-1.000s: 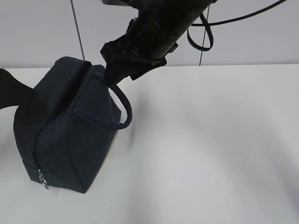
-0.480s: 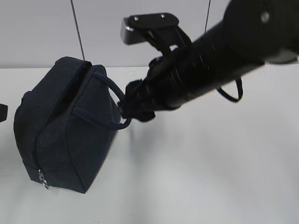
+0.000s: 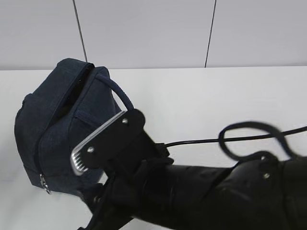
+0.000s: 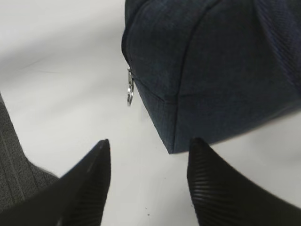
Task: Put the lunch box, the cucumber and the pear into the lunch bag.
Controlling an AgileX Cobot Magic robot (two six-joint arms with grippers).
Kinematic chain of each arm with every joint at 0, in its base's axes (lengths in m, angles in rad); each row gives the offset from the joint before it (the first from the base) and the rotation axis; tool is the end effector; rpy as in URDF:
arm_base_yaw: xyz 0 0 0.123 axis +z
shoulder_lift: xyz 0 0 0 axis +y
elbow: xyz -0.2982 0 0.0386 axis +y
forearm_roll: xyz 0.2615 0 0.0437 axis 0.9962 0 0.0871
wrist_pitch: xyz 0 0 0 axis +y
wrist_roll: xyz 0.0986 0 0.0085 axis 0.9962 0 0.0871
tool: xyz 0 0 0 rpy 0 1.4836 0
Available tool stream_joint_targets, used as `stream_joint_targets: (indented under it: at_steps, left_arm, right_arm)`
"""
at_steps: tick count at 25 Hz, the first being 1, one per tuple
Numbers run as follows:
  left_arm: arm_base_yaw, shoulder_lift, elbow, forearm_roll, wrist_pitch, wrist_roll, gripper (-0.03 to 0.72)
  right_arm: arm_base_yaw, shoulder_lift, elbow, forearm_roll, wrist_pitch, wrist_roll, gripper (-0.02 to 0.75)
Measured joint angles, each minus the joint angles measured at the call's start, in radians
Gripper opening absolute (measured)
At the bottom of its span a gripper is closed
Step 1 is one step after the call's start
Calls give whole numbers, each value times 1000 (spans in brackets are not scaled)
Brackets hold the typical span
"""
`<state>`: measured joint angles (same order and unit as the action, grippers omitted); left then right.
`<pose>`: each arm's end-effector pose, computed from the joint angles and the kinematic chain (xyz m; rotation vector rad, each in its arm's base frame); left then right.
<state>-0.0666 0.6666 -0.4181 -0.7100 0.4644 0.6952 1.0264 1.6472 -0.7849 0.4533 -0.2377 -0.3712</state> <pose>0.1334 -0.0379 0.2683 0.2894 2.0663 -0.3261 0.1889 0.2924 0.1948 -0.9447 1.9599 0.5312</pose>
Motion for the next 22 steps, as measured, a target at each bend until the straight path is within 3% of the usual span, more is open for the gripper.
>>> stream_joint_targets:
  at_steps: [5, 9, 15, 22]
  left_arm:
    - [0, -2, 0, 9, 0, 0, 419]
    - [0, -2, 0, 9, -4, 0, 414]
    - [0, -2, 0, 9, -6, 0, 414]
    - [0, -2, 0, 9, -6, 0, 414]
  right_arm:
    - [23, 119, 0, -55, -144, 99, 411]
    - [25, 205, -2, -186, -220, 250, 411]
    - [25, 317, -96, -318, -233, 383, 410]
    - [25, 405, -217, -340, -187, 400, 410]
